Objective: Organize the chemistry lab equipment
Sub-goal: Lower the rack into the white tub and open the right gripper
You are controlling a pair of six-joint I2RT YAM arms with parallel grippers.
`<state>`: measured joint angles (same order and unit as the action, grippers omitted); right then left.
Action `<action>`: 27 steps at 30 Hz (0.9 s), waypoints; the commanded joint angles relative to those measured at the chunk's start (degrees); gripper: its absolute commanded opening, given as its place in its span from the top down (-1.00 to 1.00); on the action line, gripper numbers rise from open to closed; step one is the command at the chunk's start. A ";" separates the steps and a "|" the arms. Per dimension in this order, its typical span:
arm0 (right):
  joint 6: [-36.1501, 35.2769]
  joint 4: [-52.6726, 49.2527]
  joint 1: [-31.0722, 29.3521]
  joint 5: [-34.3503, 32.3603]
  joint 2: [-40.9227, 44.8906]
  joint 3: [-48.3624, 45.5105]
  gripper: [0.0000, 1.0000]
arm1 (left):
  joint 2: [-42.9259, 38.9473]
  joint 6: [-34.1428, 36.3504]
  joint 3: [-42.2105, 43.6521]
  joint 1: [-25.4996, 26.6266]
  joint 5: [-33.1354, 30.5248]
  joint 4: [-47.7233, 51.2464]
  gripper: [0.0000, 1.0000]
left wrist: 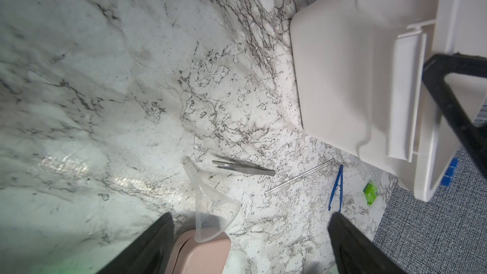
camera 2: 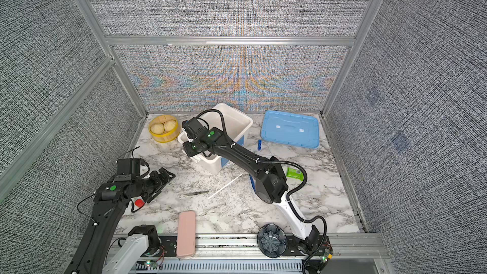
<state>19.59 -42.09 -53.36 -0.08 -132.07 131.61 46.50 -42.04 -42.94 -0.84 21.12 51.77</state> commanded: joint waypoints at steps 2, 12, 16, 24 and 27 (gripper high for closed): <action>3.61 -1.50 -0.78 -6.02 0.14 0.93 0.57 | 1.41 0.56 -0.86 0.00 1.06 -1.44 -0.86; 2.90 -1.25 -0.69 -5.53 1.24 0.68 0.41 | 2.90 0.80 -0.79 0.00 2.27 -2.72 -0.86; -1.87 -0.79 -0.56 -3.83 4.82 -0.12 0.17 | 1.89 0.52 -1.61 0.05 0.07 -0.07 -0.86; -13.17 6.80 -0.49 6.10 19.42 -13.49 0.01 | -0.06 -4.80 0.44 0.05 -4.00 7.73 -0.68; -16.94 13.15 -0.76 12.73 25.64 -23.68 0.02 | -0.27 -4.93 0.55 -0.02 -5.47 8.68 -0.63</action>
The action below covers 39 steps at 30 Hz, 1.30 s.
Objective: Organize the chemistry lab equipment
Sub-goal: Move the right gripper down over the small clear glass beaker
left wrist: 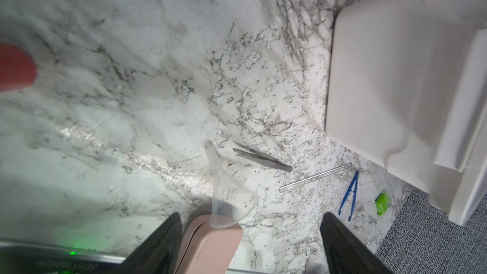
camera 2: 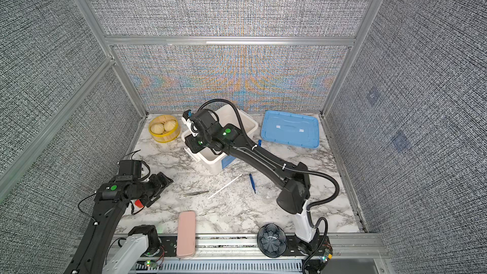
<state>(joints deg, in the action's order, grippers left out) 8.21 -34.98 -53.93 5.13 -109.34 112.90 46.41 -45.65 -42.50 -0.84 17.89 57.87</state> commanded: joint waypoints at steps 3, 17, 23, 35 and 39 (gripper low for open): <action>-7.60 10.15 -1.26 8.83 8.30 -14.77 0.02 | 0.24 -1.79 -0.09 0.00 -3.62 2.66 -0.61; 1.12 4.44 -2.82 -12.03 31.74 -46.68 0.02 | 6.20 -0.23 -2.52 0.12 -5.89 -0.50 -0.62; 13.20 -12.92 4.87 -18.51 39.19 -51.72 0.00 | 6.33 0.91 -2.97 0.07 -3.85 -3.79 -0.64; 20.36 -21.92 26.69 -5.20 49.97 -64.11 0.07 | 10.67 3.80 -4.58 0.10 3.51 -9.20 -0.66; 19.27 -18.08 27.12 2.44 45.80 -65.98 0.16 | 11.50 4.16 -4.61 0.08 3.71 -10.47 -0.66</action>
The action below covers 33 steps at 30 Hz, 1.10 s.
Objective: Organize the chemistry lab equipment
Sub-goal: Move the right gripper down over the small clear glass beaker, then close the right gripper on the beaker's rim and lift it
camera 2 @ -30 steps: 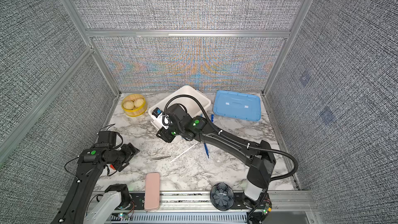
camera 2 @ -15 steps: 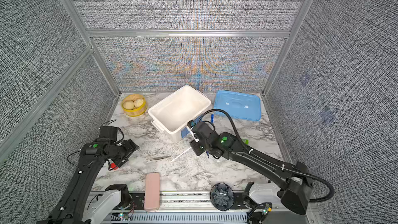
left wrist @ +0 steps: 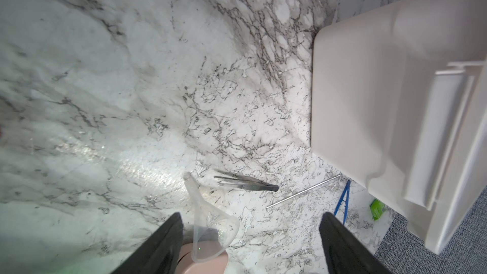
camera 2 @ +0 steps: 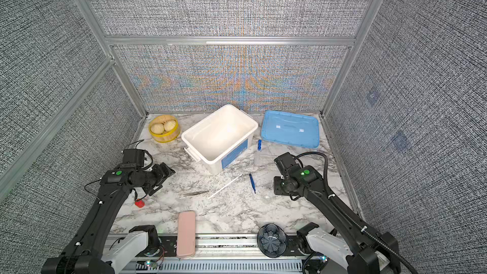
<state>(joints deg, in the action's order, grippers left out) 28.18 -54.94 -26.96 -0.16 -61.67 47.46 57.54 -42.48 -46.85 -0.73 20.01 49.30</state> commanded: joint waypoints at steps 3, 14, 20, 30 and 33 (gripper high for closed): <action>-0.85 2.08 0.11 9.55 -5.80 0.30 0.23 | 0.56 0.69 -0.48 0.02 2.59 -1.41 -0.67; -1.27 7.54 -0.24 8.97 -13.08 -1.85 0.45 | -1.55 1.69 2.21 0.00 2.96 -2.44 -0.68; -0.80 10.19 -1.04 7.68 -16.11 -3.32 0.61 | -0.87 2.22 1.97 -0.04 3.88 -2.35 -0.68; -0.05 7.60 -4.32 2.68 -14.51 -0.93 1.00 | -1.37 3.10 2.44 -0.03 3.54 -2.40 -0.70; -0.42 1.83 -4.57 3.29 -11.20 2.34 1.00 | -1.88 3.17 1.86 -0.01 3.37 -1.36 -0.71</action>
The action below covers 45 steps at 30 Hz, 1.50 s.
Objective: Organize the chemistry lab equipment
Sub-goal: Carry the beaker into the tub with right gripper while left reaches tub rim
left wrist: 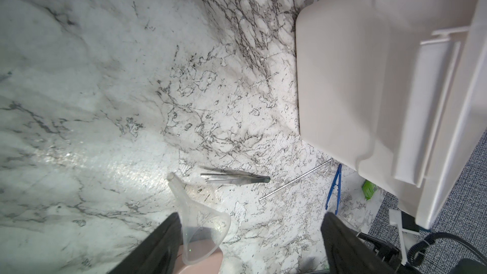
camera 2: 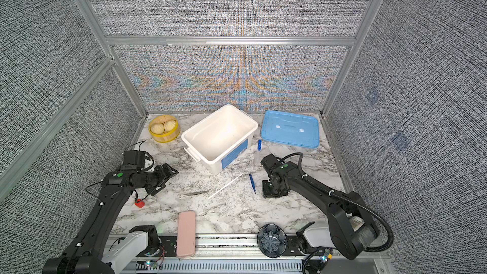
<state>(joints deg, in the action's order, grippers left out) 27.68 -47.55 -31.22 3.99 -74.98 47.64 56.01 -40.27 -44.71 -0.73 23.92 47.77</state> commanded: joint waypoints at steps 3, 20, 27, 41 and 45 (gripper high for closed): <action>-2.11 -10.33 -0.46 0.78 6.38 8.07 1.00 | -1.28 1.25 0.03 0.00 -1.14 -0.28 -0.71; -17.33 -10.32 -9.49 5.90 -22.78 63.89 1.00 | 2.62 -1.21 -2.15 0.02 9.76 -6.98 -0.72; -25.96 -17.89 -10.94 9.88 -45.11 88.28 1.00 | 1.29 -3.69 -0.27 -0.06 10.57 -10.07 -0.71; -31.16 -25.42 -12.59 6.36 -59.06 96.80 1.00 | 12.96 -6.58 -10.57 0.52 9.58 -14.91 -0.70; -32.33 -25.76 -13.33 6.46 -59.39 96.49 1.00 | 18.40 -5.70 -16.86 1.51 4.78 -12.77 -0.70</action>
<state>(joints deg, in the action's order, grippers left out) -2.92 -71.75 -44.23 10.72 -134.15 144.11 72.01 -46.74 -58.59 0.32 32.60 34.61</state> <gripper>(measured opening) 0.050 0.852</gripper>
